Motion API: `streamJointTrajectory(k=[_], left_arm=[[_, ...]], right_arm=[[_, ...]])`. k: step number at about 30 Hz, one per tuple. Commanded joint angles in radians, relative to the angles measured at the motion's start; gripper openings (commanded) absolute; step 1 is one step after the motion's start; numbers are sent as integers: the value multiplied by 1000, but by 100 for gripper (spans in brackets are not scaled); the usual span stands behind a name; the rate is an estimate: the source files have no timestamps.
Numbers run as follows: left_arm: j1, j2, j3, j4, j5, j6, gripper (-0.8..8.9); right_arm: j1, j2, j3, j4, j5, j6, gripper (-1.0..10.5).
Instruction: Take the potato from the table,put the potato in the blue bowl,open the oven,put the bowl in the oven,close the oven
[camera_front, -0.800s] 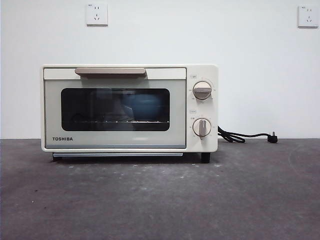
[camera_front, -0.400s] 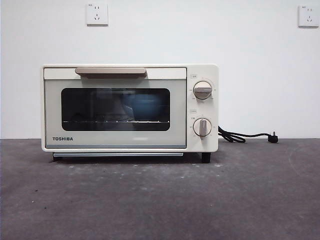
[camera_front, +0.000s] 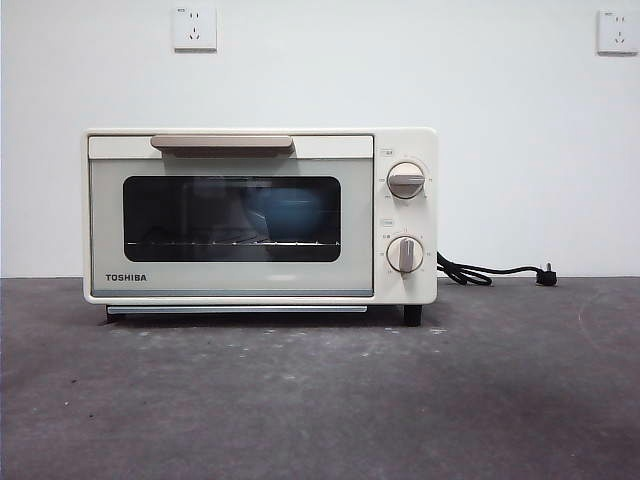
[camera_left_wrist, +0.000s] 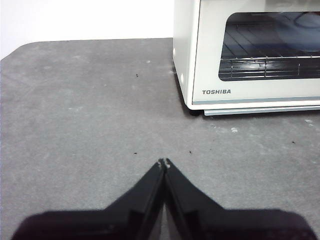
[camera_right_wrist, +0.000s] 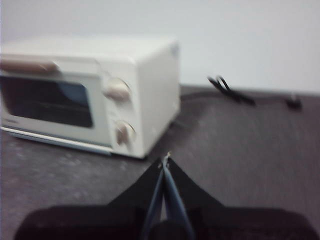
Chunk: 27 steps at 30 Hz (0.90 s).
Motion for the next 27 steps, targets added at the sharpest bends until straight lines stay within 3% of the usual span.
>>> streamJointTrajectory(k=[1,11,27], left_arm=[[3,-2,-11,1,0,-10,-4],[3,-2,-11,1,-1,-10,-4],[3,-2,-11,1,-1,-10,-4]], right_arm=[[8,-42,-59,19,29,62,5],[12,-88,-172,19,31,89,5],[12,-83,-172,4,29,103,5]])
